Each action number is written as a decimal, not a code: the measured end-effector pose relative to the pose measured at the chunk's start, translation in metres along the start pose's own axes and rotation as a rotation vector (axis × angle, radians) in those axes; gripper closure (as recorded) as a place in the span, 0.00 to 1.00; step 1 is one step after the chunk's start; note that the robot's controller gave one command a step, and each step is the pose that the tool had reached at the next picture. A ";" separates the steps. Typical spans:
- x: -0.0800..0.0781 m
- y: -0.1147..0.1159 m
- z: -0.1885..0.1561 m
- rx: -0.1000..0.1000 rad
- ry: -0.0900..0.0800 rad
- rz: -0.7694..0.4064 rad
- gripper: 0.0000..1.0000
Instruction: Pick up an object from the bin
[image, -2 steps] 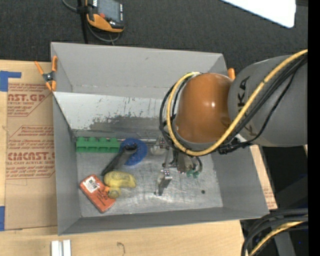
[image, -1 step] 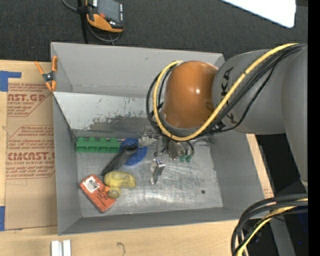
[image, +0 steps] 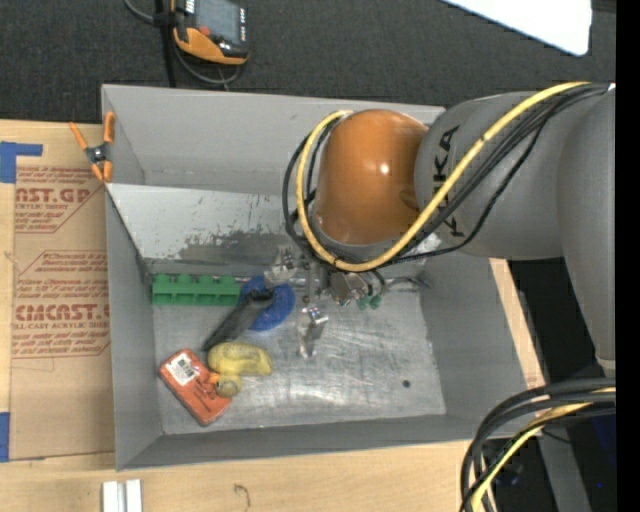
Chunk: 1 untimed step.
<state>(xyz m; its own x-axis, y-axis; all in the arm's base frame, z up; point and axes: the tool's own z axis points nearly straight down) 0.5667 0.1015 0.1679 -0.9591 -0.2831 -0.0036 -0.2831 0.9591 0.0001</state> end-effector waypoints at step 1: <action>-0.018 0.010 0.082 0.000 0.003 -0.205 1.00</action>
Offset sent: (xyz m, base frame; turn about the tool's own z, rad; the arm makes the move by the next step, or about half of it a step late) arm 0.0000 0.0000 0.0000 0.0000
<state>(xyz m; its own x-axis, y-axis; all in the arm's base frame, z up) 0.5814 0.1158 0.0855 -0.8813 -0.4725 -0.0004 -0.4725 0.8813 -0.0003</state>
